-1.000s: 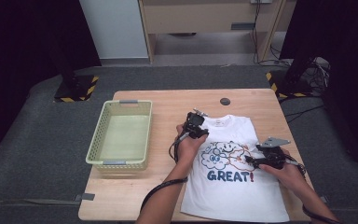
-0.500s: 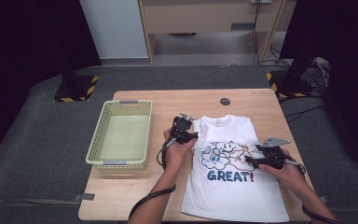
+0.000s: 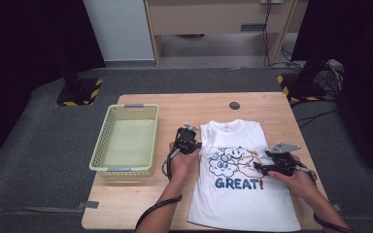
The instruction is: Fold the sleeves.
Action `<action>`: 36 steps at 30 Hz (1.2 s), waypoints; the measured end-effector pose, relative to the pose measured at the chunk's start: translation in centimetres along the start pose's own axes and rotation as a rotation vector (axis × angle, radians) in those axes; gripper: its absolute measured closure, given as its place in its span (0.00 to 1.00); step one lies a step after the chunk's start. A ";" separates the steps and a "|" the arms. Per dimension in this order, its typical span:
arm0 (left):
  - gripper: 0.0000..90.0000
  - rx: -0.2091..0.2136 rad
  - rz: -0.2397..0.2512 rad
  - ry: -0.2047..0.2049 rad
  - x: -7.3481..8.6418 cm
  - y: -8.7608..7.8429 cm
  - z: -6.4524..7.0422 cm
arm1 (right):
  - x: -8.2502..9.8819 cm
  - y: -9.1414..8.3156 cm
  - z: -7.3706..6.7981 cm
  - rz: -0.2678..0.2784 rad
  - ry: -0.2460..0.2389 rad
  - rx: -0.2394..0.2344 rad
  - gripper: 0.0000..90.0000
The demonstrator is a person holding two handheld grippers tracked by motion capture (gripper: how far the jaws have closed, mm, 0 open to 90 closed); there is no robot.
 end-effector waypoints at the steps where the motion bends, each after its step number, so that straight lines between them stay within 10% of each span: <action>1: 0.92 0.008 0.005 0.000 0.0 -0.2 0.1 | 0.0 0.0 -0.1 0.001 -0.001 -0.001 0.28; 15: 0.97 0.133 0.105 0.046 -0.4 -4.0 4.3 | -0.4 0.5 -0.9 0.001 -0.004 -0.001 0.27; 24: 0.90 0.177 0.032 0.127 1.0 -1.7 7.5 | -0.5 0.6 -1.3 -0.003 0.004 0.007 0.25; 30: 0.45 0.143 0.049 0.135 0.8 -2.4 8.2 | -0.5 0.7 -1.6 -0.035 -0.006 -0.005 0.10; 36: 0.27 0.131 0.041 0.145 -0.3 -3.7 6.9 | -1.7 0.1 -1.1 -0.043 -0.004 -0.010 0.05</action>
Point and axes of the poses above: each handheld gripper's, and its own axes: y roughly forward along the jaws, x roughly out of its underside, z roughly to its right, the point moved 6 cm from there along y, roughly forward along the jaws
